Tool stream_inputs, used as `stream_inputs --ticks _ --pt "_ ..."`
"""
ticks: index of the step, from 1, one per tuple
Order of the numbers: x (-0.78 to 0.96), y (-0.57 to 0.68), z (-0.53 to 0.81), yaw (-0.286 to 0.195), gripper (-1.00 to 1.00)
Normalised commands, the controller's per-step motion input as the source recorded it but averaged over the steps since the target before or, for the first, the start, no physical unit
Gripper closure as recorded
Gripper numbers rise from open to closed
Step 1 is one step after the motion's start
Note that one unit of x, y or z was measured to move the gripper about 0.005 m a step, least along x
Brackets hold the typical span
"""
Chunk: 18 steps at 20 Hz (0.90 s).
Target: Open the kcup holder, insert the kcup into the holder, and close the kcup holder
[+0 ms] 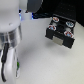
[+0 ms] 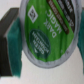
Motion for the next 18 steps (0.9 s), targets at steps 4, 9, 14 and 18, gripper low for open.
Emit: stream_inputs --ticks 4,9,14,18 --pt "0.02 0.46 0.90 0.009 1.00" --pt "0.01 0.54 0.82 0.038 1.00" --pt "0.01 0.64 0.69 0.035 1.00" --pt "0.01 0.65 0.65 0.025 1.00"
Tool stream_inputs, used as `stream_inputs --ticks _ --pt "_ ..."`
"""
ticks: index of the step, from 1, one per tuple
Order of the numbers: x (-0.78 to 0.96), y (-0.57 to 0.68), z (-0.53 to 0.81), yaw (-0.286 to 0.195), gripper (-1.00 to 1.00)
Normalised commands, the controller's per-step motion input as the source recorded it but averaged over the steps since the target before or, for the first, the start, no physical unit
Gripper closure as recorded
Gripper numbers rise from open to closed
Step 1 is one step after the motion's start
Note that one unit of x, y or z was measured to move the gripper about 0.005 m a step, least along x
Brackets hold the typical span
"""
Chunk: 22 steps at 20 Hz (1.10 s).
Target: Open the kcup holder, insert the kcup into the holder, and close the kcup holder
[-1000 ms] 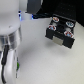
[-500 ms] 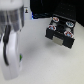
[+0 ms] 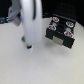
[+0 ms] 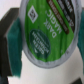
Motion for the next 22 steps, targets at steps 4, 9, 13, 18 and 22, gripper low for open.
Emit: stream_inputs --ticks 4,9,13,18,22 --pt "0.00 0.65 0.58 0.025 1.00" --pt "0.00 0.65 0.49 0.033 1.00" --pt "-0.01 0.66 0.43 0.028 1.00" --pt "0.00 0.66 0.30 0.026 1.00" --pt "0.01 0.66 0.16 0.035 1.00"
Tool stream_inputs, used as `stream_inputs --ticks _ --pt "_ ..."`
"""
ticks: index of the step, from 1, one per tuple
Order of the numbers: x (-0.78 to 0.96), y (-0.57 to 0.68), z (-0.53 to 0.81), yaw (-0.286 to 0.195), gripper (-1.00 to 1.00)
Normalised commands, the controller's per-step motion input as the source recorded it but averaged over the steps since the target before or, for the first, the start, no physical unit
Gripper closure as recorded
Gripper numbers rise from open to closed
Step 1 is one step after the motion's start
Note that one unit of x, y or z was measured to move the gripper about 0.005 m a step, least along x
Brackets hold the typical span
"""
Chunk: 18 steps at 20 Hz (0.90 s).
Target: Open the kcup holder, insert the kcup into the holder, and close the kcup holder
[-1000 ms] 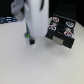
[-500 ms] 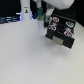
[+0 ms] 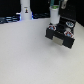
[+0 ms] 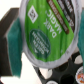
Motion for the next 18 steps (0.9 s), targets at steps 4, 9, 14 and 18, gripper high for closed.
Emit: stream_inputs --ticks 4,9,14,18 --pt "0.03 0.63 0.01 0.047 1.00" --pt "-0.01 0.59 -0.01 0.066 1.00" --pt "-0.09 0.52 -0.04 0.089 1.00" --pt "-0.24 0.42 -0.09 0.120 1.00"
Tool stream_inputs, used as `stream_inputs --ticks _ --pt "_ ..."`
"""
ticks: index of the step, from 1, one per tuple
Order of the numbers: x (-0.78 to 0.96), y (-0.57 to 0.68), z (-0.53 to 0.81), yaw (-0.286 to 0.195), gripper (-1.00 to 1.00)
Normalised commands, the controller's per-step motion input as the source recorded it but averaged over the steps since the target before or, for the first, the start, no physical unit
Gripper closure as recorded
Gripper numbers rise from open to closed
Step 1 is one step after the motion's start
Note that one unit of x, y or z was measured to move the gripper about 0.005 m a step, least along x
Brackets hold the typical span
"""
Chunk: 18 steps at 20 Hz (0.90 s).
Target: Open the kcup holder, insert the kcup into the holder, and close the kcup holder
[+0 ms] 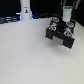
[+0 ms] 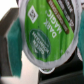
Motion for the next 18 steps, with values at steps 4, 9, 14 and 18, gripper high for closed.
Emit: stream_inputs --ticks 4,9,14,18 --pt "-0.35 0.30 -0.10 0.132 1.00" --pt "-0.27 0.12 -0.23 0.109 1.00" --pt "-0.16 0.03 -0.30 0.063 1.00" --pt "-0.16 -0.03 -0.27 0.031 1.00"
